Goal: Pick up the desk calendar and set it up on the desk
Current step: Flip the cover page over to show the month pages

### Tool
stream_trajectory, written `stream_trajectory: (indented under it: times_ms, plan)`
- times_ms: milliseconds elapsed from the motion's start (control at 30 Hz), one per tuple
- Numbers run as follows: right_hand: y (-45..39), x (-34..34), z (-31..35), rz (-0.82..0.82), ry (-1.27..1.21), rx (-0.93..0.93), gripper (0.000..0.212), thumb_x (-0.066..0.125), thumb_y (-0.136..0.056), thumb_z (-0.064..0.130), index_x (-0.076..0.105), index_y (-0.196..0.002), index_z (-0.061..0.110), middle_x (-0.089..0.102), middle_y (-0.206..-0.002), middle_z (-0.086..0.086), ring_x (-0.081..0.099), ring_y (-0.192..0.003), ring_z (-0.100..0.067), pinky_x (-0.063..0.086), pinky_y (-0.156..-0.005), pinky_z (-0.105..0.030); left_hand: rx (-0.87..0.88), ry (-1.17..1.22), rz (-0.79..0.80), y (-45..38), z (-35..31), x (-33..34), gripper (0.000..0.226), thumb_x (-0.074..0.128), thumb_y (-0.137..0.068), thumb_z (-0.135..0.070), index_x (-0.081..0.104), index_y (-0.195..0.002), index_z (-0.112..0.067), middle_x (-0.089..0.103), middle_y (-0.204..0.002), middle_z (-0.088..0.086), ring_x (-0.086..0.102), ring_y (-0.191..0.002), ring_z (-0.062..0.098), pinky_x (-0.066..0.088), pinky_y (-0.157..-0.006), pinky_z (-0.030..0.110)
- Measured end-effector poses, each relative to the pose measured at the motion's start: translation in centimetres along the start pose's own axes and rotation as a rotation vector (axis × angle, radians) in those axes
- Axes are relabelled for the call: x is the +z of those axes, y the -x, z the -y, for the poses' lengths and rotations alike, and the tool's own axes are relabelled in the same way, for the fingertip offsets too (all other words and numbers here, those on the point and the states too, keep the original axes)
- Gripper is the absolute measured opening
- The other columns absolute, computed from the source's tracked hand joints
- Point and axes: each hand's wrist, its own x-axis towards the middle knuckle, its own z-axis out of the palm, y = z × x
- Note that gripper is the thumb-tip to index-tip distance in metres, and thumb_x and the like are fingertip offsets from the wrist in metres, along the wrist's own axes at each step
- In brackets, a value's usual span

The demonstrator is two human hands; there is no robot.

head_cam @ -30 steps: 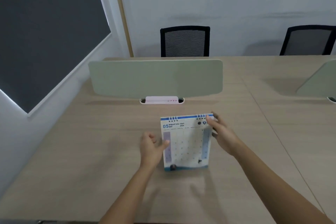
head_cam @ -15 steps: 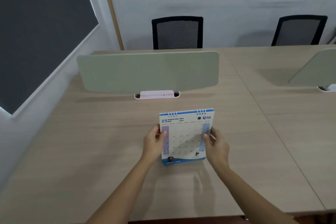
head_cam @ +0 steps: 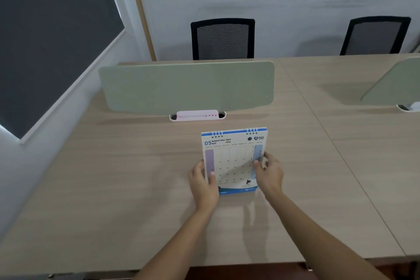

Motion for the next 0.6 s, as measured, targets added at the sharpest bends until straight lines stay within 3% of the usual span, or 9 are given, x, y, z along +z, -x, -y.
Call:
stream_trajectory:
  times_ms: [100, 200, 300, 367, 433, 467, 533, 600]
  plan:
    - [0.3, -0.3, -0.3, 0.041, 0.007, -0.042, 0.018, 0.054, -0.089, 0.013, 0.063, -0.103, 0.006, 0.069, -0.103, -0.013, 0.063, -0.091, -0.026, 0.055, -0.081, -0.042, -0.014, -0.006, 0.033, 0.9, 0.1, 0.3, 0.053, 0.052, -0.088, -0.004, 0.044, -0.140, -0.014, 0.046, -0.131, 0.006, 0.048, -0.112, 0.008, 0.043, -0.098, 0.023]
    - [1.2, 0.1, -1.3, 0.033, 0.044, -0.086, 0.016, 0.052, -0.089, 0.013, 0.063, -0.096, 0.005, 0.065, -0.102, -0.013, 0.065, -0.090, -0.028, 0.054, -0.072, -0.036, 0.005, -0.013, 0.061, 1.7, -0.6, 0.2, 0.057, 0.054, -0.088, -0.002, 0.039, -0.142, -0.012, 0.039, -0.139, 0.007, 0.047, -0.127, 0.018, 0.039, -0.105, 0.025]
    - [2.2, 0.6, -1.5, 0.045, 0.048, -0.096, 0.032, 0.051, -0.091, 0.017, 0.058, -0.120, 0.005, 0.055, -0.124, -0.013, 0.061, -0.103, -0.027, 0.055, -0.089, -0.039, -0.059, -0.010, 0.023, 0.5, -1.1, -0.2, 0.069, 0.056, -0.085, -0.004, 0.025, -0.147, -0.011, 0.028, -0.150, 0.007, 0.037, -0.137, 0.021, 0.038, -0.110, 0.032]
    - [2.6, 0.7, -1.3, 0.033, 0.030, -0.084, 0.040, 0.050, -0.093, 0.017, 0.051, -0.132, 0.005, 0.049, -0.132, -0.013, 0.059, -0.109, -0.027, 0.050, -0.096, -0.034, -0.078, -0.005, 0.054, -0.8, -1.1, -0.4, 0.058, 0.054, -0.084, -0.003, 0.038, -0.139, -0.013, 0.047, -0.140, 0.005, 0.047, -0.130, 0.023, 0.047, -0.102, 0.035]
    - [2.7, 0.6, -1.3, 0.007, -0.008, -0.077, 0.040, 0.049, -0.094, 0.015, 0.050, -0.133, 0.006, 0.051, -0.128, -0.014, 0.059, -0.109, -0.027, 0.048, -0.093, -0.030, -0.065, -0.028, 0.088, -1.4, -1.0, -0.7, 0.044, 0.051, -0.083, -0.002, 0.053, -0.124, -0.016, 0.060, -0.119, -0.001, 0.057, -0.111, 0.017, 0.052, -0.087, 0.031]
    - [2.8, 0.5, -1.4, -0.008, -0.024, -0.076, 0.039, 0.050, -0.093, 0.014, 0.052, -0.131, 0.008, 0.054, -0.124, -0.014, 0.060, -0.108, -0.027, 0.048, -0.093, -0.031, -0.053, -0.042, 0.082, -1.4, -0.7, -0.8, 0.042, 0.050, -0.081, -0.003, 0.056, -0.120, -0.017, 0.062, -0.117, -0.001, 0.058, -0.107, 0.015, 0.052, -0.086, 0.031]
    - [3.0, 0.4, -1.4, -0.033, -0.047, -0.066, 0.036, 0.050, -0.092, 0.012, 0.056, -0.128, 0.009, 0.060, -0.118, -0.011, 0.062, -0.106, -0.026, 0.051, -0.092, -0.034, -0.021, -0.073, 0.053, -1.3, -0.1, -0.8, 0.042, 0.048, -0.079, -0.007, 0.058, -0.118, -0.018, 0.059, -0.120, 0.004, 0.057, -0.110, 0.019, 0.054, -0.093, 0.040]
    - [3.2, 0.5, -1.4, -0.038, -0.053, -0.071, 0.031, 0.051, -0.092, 0.012, 0.060, -0.121, 0.008, 0.063, -0.116, -0.010, 0.062, -0.104, -0.025, 0.050, -0.087, -0.032, 0.004, -0.143, 0.043, -0.8, 0.6, -0.4, 0.043, 0.049, -0.080, -0.005, 0.055, -0.122, -0.014, 0.051, -0.126, 0.011, 0.047, -0.119, 0.022, 0.049, -0.100, 0.035]
